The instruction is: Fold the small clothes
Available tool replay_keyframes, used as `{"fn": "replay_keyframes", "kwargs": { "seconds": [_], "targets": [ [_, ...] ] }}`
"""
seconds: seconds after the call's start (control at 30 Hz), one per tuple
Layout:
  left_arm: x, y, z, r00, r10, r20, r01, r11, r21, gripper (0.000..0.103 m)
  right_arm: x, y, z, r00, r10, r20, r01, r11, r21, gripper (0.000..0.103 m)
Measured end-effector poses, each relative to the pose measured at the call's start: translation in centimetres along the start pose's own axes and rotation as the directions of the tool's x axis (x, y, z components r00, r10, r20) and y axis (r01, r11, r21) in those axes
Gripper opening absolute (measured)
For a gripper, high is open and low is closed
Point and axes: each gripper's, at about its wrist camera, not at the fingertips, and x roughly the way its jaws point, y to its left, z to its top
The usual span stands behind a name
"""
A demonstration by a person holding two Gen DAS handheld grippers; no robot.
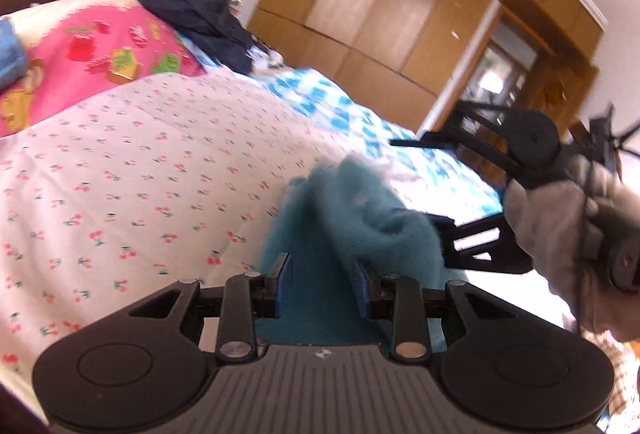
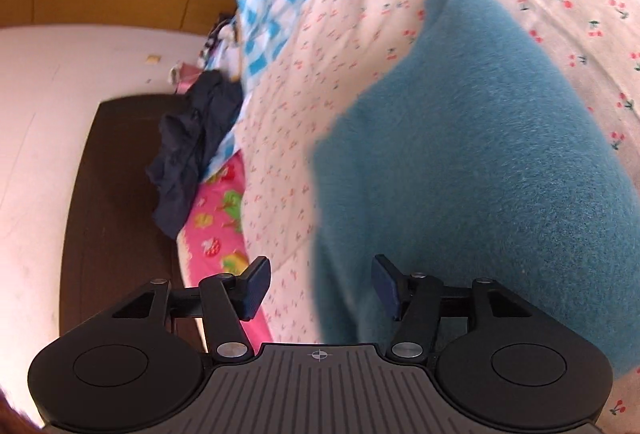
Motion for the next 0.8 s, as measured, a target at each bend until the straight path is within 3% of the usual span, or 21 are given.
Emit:
{"fn": "replay_keyframes", "kwargs": {
  "seconds": [0.1,0.23,0.37,0.43,0.5,0.57,0.67,0.7,0.77,0.8],
  "targets": [
    [-1.0,0.2,0.6,0.998,0.002,0.06,-0.003,1.0,0.017,0.037,-0.5,1.4,-0.3,0.999,-0.04,0.01,0.041,0.989,-0.143,0.057],
    [-2.1,-1.4,1.4,0.99,-0.053,0.13,0.04,0.994,0.102,0.046,0.1,3.5,-0.9,0.987,-0.158,0.0,0.147,0.916,-0.372,0.057],
    [1.0,-3.9,1.7,0.995,-0.089,0.041,0.078,0.972,0.22,0.05,2.5,5.5,-1.9,0.955,-0.296,0.003,0.245,0.784,-0.57,0.057],
    [3.2,-3.9,1.0,0.998,-0.049,-0.034,0.056,0.971,0.234,0.05,3.9,6.3,-2.5,0.934,-0.356,0.028,0.29,0.71,-0.641,0.057],
    [4.8,-2.9,0.5,0.993,0.018,-0.116,0.006,0.978,0.21,0.048,5.5,6.8,-3.0,0.913,-0.403,0.056,0.327,0.644,-0.692,0.057],
    [5.2,-1.3,0.6,0.986,0.003,-0.164,0.017,0.993,0.115,0.047,7.1,6.9,-3.5,0.892,-0.447,0.059,0.347,0.596,-0.724,0.059],
    [5.5,-0.4,0.7,0.984,-0.006,-0.176,0.015,0.999,0.049,0.046,9.0,7.1,-5.4,0.859,-0.499,0.118,0.368,0.439,-0.82,0.064],
    [5.6,-0.4,0.6,0.985,-0.003,-0.175,0.012,0.999,0.053,0.045,9.4,6.9,-5.7,0.85,-0.509,0.14,0.379,0.403,-0.833,0.062],
    [5.3,-0.8,0.4,0.987,0.0,-0.161,0.012,0.997,0.073,0.044,9.5,6.6,-6.0,0.832,-0.521,0.187,0.401,0.334,-0.853,0.039],
    [5.1,-0.8,0.4,0.988,-0.003,-0.154,0.015,0.997,0.075,0.043,9.1,6.5,-5.7,0.841,-0.513,0.175,0.391,0.35,-0.852,0.037]
  ]
}}
